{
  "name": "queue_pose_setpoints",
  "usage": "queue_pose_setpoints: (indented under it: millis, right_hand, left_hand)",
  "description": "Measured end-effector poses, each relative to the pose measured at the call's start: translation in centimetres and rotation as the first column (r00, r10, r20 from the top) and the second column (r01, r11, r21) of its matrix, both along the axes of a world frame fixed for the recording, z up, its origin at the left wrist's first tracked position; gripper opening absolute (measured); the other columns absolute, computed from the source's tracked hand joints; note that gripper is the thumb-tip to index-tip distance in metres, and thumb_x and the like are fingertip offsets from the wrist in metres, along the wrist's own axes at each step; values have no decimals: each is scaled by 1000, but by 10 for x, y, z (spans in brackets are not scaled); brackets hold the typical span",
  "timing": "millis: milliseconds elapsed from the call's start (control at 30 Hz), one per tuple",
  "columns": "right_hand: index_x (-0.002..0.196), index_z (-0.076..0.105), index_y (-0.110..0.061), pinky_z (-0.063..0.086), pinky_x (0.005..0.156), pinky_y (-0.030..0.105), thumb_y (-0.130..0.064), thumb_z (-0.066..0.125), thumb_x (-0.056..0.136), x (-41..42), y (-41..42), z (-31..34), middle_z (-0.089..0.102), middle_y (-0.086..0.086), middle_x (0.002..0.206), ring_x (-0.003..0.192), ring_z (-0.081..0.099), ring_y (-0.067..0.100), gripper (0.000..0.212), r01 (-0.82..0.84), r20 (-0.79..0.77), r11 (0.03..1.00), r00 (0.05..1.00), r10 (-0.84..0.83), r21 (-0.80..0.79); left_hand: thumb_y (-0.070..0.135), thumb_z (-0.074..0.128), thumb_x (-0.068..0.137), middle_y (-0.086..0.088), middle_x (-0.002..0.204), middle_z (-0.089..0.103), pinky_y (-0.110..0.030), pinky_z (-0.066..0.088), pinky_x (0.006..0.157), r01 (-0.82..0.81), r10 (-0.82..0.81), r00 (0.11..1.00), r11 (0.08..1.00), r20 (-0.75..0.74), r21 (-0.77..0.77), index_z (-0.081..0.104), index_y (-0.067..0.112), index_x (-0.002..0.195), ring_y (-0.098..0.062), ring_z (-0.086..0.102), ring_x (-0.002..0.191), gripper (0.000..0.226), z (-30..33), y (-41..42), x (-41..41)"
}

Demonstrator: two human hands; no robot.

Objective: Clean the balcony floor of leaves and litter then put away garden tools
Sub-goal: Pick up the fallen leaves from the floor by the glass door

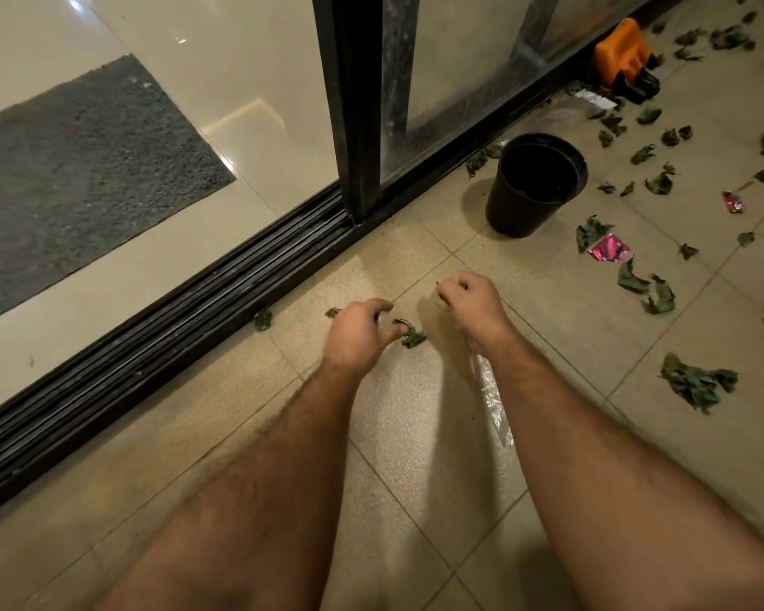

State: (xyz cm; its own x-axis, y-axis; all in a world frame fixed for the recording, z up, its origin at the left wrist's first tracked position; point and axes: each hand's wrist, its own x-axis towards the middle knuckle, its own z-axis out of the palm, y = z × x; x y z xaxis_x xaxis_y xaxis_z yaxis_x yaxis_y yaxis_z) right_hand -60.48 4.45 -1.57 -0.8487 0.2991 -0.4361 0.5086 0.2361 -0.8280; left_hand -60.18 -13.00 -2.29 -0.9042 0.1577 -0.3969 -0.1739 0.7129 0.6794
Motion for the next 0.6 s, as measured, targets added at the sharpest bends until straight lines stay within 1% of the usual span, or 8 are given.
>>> queue_pose_setpoints:
  millis: [67, 133, 233, 300, 367, 400, 500, 600]
  right_hand:
    - [75, 53, -15, 34, 46, 27, -12, 53, 90, 4, 6, 3, 52, 1, 67, 58, 47, 13, 15, 146, 39, 958, 989, -141, -246]
    - [82, 52, -11, 32, 41, 25, -5, 50, 91, 11, 13, 4, 59, 8, 72, 57, 53, 15, 11, 235, 101, 852, 972, -213, -467]
    - [88, 50, -9, 34, 39, 24, 3, 51, 91, 25, 16, 2, 65, 12, 77, 56, 58, 15, 13, 241, 135, 826, 970, -200, -510]
    - [94, 58, -9, 34, 38, 21, 5, 53, 91, 29, 12, 0, 64, 10, 77, 54, 56, 11, 15, 194, 124, 889, 980, -156, -414]
    - [97, 67, -14, 38, 43, 16, -3, 56, 94, 29, 4, -2, 65, 2, 79, 59, 57, 6, 16, 68, 89, 979, 995, -51, -192]
    - [96, 69, -16, 42, 52, 14, -10, 57, 96, 27, 0, -4, 67, -2, 83, 68, 60, 6, 13, -17, 65, 998, 998, 21, -68]
    - [93, 69, -18, 51, 75, 25, -33, 68, 92, 29, -16, -8, 68, -6, 89, 87, 64, 10, 15, -251, 57, 943, 968, 245, 216]
    - [97, 65, -18, 52, 79, 30, -42, 78, 80, 35, -30, -12, 64, -7, 94, 87, 59, 11, 32, -408, 139, 799, 911, 388, 443]
  left_hand:
    - [34, 74, 87, -6, 125, 64, -33, 49, 94, 86, -88, 996, 993, -24, -82, 62, 24, 131, -19, 60, 110, 46, -5, 3, 0]
    - [31, 69, 91, -3, 118, 60, -30, 46, 86, 144, -152, 988, 974, -30, -173, 66, 27, 123, -17, 55, 103, 32, -8, 4, 0]
    - [25, 66, 93, 1, 102, 62, -22, 42, 68, 92, -103, 993, 984, -65, -154, 67, 23, 104, -10, 55, 83, 11, -7, 5, 3]
    - [24, 64, 91, 1, 89, 65, -24, 42, 57, 2, -7, 998, 997, -59, -74, 64, 19, 93, -10, 56, 71, 5, -4, 6, 5]
    - [23, 64, 88, -2, 84, 66, -31, 49, 58, -84, 84, 996, 996, -26, 3, 60, 16, 87, -15, 58, 69, 8, 0, 5, 5]
    - [22, 63, 87, -4, 84, 67, -33, 50, 59, -126, 127, 992, 991, -3, 44, 59, 15, 86, -17, 58, 69, 9, 1, 3, 4]
    - [20, 65, 85, -5, 82, 69, -33, 52, 61, -283, 274, 959, 941, 76, 185, 56, 13, 82, -18, 62, 70, 11, 3, -7, -2]
    - [9, 60, 89, -5, 77, 68, -24, 36, 44, -429, 369, 902, 821, 225, 375, 50, 14, 81, -11, 46, 51, 13, 8, -22, -6]
